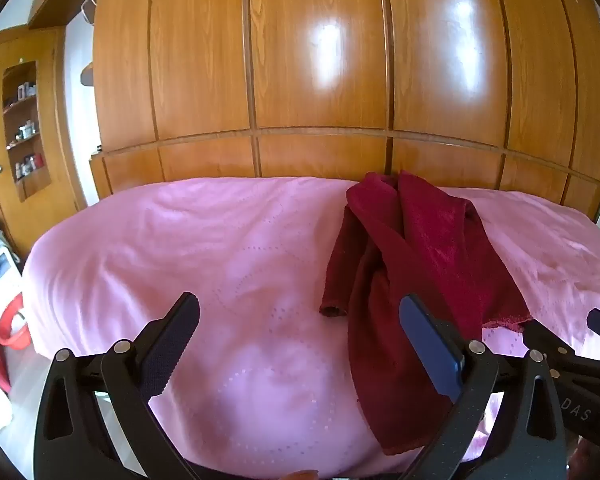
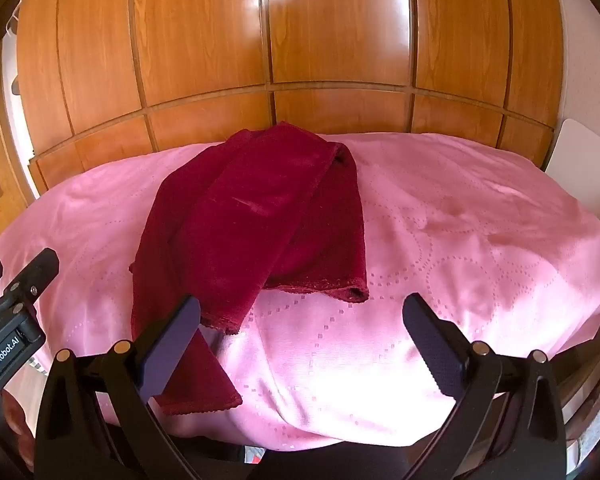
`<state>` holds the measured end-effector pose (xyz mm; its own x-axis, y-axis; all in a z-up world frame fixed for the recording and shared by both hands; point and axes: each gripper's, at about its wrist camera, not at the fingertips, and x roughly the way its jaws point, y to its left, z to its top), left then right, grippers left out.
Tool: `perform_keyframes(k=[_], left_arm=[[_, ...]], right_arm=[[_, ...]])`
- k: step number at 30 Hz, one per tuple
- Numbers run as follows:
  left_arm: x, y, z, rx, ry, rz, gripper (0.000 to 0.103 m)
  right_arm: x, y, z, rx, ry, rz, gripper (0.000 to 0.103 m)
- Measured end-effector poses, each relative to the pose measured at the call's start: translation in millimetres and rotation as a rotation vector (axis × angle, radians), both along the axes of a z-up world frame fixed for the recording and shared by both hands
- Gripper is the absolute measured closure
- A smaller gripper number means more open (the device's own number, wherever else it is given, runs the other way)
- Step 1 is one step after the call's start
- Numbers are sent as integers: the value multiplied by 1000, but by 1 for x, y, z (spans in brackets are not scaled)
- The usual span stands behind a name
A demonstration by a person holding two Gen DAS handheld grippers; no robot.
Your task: Fold small clothes
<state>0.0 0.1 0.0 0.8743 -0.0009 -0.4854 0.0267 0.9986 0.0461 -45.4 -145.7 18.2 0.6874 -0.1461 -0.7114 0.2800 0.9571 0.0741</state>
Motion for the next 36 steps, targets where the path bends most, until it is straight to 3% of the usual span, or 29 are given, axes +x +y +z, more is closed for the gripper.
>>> perform_keyframes(k=[36], left_arm=[[3, 7, -13, -54, 33, -30, 4]], right_arm=[[7, -3, -9, -16, 34, -4, 2]])
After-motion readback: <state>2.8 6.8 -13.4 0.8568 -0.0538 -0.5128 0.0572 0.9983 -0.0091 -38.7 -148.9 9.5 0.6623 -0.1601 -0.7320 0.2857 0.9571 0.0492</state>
